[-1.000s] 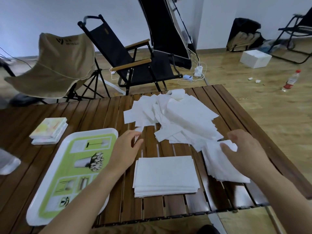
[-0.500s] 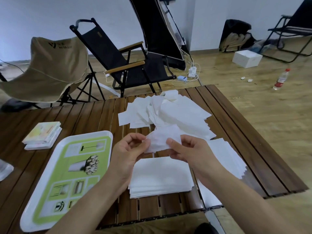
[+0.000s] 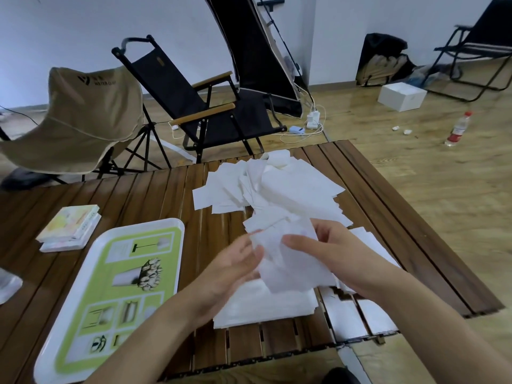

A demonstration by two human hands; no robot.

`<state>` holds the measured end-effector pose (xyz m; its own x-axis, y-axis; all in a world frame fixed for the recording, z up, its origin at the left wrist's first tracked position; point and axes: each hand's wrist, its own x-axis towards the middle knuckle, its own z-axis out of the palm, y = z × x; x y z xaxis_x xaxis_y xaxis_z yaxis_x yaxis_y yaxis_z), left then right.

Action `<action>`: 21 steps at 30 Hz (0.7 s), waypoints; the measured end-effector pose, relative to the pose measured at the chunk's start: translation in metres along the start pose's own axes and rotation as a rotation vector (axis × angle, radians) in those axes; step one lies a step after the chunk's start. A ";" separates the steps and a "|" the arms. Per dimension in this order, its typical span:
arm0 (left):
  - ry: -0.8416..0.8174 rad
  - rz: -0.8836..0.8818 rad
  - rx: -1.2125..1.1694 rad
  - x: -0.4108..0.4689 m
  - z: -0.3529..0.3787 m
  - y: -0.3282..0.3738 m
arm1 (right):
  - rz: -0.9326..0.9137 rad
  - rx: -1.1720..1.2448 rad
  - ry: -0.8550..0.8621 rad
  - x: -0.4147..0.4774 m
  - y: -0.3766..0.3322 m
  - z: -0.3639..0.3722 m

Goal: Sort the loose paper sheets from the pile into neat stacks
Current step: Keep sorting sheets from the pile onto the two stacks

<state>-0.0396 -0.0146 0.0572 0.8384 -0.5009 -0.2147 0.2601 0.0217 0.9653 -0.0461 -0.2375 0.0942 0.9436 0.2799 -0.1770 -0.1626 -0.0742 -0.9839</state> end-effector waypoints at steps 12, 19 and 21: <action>0.261 0.006 0.234 0.011 0.019 -0.016 | 0.021 -0.425 0.328 0.008 0.020 -0.026; 0.269 0.029 0.364 0.010 0.011 -0.023 | 0.174 -0.408 0.492 0.007 0.043 -0.097; 0.263 0.029 0.386 0.010 0.007 -0.025 | 0.233 -0.436 0.490 0.009 0.056 -0.106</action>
<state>-0.0415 -0.0263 0.0324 0.9488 -0.2671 -0.1686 0.0789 -0.3163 0.9454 -0.0158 -0.3403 0.0404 0.9361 -0.2468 -0.2505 -0.3432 -0.4859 -0.8038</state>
